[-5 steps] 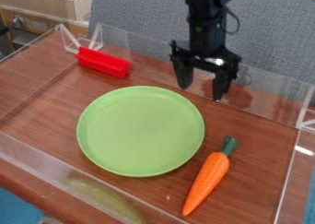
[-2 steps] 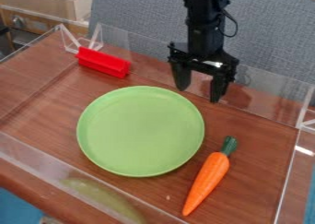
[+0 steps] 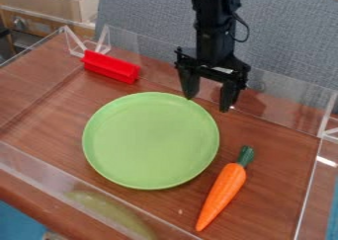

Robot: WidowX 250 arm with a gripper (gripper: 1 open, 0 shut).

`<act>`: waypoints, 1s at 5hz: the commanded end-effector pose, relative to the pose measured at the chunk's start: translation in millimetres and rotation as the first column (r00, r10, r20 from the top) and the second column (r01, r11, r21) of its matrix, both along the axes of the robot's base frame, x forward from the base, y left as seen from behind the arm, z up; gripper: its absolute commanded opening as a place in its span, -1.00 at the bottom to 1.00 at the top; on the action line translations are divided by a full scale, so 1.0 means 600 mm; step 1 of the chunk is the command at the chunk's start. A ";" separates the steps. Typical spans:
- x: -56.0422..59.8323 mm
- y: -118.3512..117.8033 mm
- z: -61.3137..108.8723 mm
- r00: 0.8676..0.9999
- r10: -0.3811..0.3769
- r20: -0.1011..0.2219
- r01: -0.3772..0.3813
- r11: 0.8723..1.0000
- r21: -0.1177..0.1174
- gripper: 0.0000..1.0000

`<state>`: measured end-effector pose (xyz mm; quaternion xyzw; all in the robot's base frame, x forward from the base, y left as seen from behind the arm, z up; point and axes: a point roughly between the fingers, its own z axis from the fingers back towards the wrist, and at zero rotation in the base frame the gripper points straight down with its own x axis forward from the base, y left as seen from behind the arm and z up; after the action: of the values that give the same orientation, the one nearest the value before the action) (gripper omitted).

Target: Put the carrot on the right side

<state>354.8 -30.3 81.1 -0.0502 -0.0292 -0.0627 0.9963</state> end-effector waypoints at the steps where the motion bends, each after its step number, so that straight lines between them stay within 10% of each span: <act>1: 0.004 0.012 0.047 0.997 0.020 0.076 -0.020 1.000 0.000 1.00; 5: 0.012 0.023 0.017 0.999 0.039 0.035 -0.040 0.999 0.012 1.00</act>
<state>354.0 -19.7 71.2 -0.0428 -0.0154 -0.0519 0.9976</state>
